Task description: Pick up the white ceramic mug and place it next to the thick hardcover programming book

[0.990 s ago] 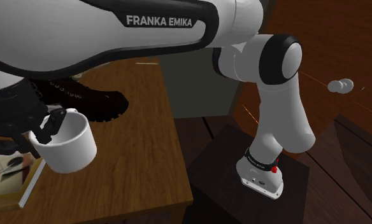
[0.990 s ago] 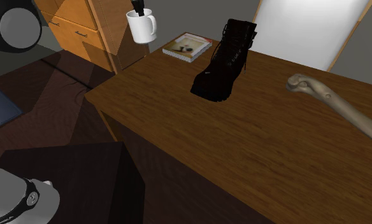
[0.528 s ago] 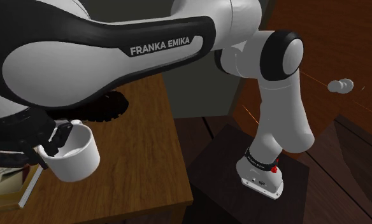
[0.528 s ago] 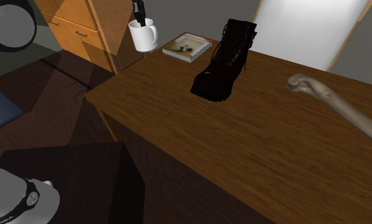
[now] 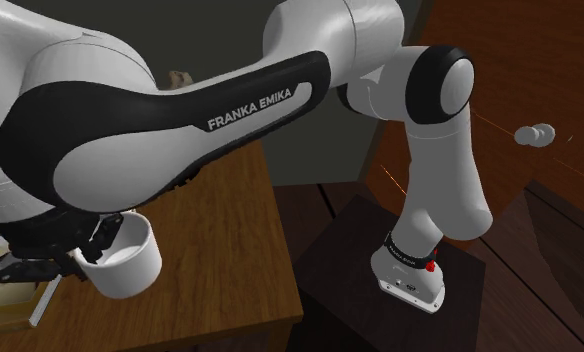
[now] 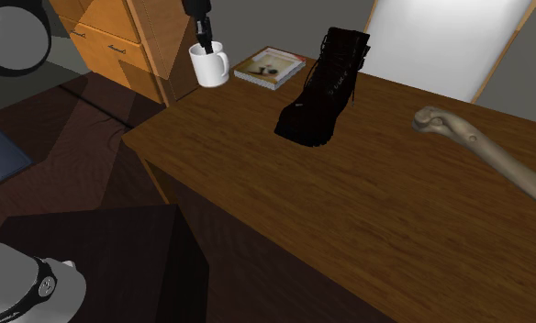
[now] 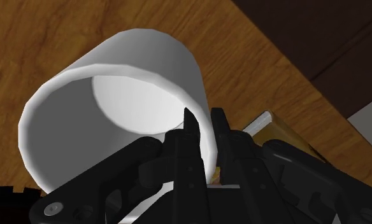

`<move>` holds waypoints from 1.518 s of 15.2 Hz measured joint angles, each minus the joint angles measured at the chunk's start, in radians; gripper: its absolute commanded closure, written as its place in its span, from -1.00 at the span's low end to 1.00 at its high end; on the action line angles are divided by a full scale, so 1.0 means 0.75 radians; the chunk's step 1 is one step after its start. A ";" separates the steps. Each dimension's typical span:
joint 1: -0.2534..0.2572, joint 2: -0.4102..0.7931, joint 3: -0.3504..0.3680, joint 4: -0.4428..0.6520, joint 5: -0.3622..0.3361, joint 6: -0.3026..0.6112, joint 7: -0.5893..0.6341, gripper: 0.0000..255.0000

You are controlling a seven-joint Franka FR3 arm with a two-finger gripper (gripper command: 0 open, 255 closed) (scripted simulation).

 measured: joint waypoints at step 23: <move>-0.019 0.018 -0.011 -0.133 -0.019 0.144 0.030 -1.00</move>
